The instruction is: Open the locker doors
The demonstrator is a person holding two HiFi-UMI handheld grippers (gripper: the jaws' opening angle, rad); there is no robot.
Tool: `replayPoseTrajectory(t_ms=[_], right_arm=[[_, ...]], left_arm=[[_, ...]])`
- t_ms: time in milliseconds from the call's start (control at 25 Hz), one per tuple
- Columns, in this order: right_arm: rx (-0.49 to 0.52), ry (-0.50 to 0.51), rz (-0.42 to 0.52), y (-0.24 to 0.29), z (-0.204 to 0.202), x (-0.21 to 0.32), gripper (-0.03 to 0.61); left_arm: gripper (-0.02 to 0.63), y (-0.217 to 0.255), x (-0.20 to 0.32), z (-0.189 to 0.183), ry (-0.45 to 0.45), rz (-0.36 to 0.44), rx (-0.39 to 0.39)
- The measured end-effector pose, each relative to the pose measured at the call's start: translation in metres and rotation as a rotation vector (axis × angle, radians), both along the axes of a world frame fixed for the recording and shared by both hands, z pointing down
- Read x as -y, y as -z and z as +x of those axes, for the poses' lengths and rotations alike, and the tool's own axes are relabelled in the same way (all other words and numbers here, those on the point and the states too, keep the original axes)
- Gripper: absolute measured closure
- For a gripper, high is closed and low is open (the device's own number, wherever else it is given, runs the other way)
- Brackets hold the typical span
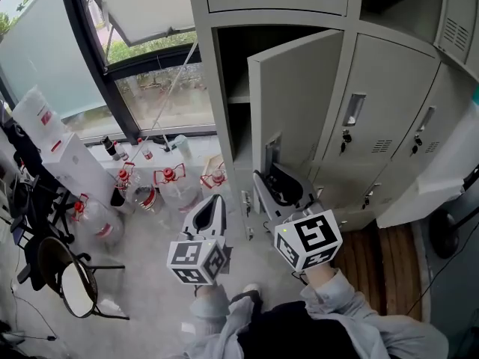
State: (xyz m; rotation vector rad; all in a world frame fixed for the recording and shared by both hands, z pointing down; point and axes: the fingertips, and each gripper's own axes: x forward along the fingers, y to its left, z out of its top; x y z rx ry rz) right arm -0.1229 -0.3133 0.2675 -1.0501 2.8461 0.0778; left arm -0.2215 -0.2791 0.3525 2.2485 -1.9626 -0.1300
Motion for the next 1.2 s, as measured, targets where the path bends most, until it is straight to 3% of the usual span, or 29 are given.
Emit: replayPoseTrajectory(t_ms=[600,1200], right_arm=[[0.009,0.169,-0.002,-0.002,0.047,-0.023,0.466],[0.001,0.362,-0.002,-0.002,0.094,-0.034,0.466]], left_arm=[[0.601,0.002,-0.047,0.043,0.080,-0.012,0.041],[0.601,0.014,-0.066,0.094,0.042,-0.014,0.112]])
